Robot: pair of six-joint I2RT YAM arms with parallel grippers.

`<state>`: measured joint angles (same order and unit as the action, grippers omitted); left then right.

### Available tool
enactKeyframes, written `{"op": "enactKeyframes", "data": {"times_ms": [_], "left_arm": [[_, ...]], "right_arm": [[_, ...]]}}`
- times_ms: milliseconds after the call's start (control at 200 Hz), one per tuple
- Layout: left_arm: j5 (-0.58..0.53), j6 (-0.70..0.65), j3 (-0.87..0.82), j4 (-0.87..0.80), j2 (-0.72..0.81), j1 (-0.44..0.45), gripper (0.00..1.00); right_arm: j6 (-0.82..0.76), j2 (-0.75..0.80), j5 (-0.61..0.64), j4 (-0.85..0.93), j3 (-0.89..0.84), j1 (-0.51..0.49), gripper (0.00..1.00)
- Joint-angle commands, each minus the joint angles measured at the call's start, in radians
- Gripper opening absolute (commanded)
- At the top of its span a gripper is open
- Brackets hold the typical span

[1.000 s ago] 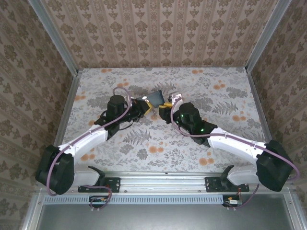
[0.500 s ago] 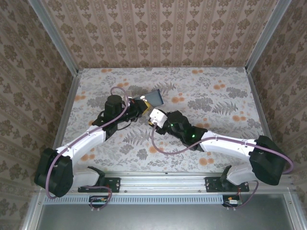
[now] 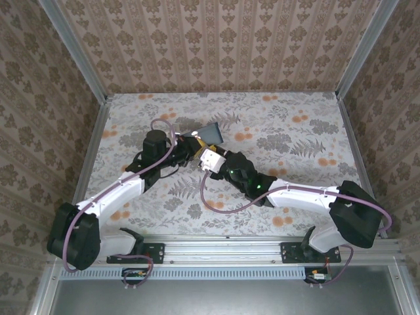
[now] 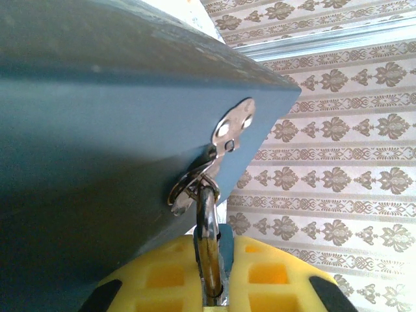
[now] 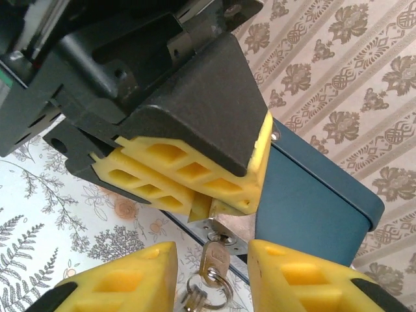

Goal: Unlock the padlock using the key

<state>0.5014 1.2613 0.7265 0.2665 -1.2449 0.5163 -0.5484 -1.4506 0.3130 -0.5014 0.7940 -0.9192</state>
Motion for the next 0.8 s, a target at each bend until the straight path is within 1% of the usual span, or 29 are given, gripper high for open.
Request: {"op": "enactKeyframes", "data": {"times_ms": [0,210,300,450,595,660,795], "left_arm": [[0.022,-0.025,0.032,0.065,0.022,0.001,0.0],[0.024,-0.026,0.037,0.061,0.028,0.001,0.0],[0.026,-0.026,0.039,0.06,0.03,0.001,0.0],[0.022,-0.023,0.035,0.062,0.032,0.002,0.0],[0.019,-0.022,0.034,0.059,0.031,0.004,0.0],[0.016,-0.022,0.033,0.059,0.031,0.007,0.0],[0.011,-0.021,0.033,0.062,0.029,0.011,0.0]], "right_arm": [[-0.024,-0.022,0.03,-0.034,0.021,-0.002,0.34],[-0.028,-0.046,0.061,-0.043,0.011,0.003,0.31],[-0.021,-0.053,0.072,-0.053,0.011,0.006,0.27],[0.018,-0.054,0.084,-0.075,0.017,0.005,0.2],[0.062,-0.043,0.094,-0.077,0.024,0.006,0.19],[0.092,-0.038,0.097,-0.066,0.031,0.005,0.16],[0.13,-0.027,0.101,-0.066,0.033,0.001,0.13]]}}
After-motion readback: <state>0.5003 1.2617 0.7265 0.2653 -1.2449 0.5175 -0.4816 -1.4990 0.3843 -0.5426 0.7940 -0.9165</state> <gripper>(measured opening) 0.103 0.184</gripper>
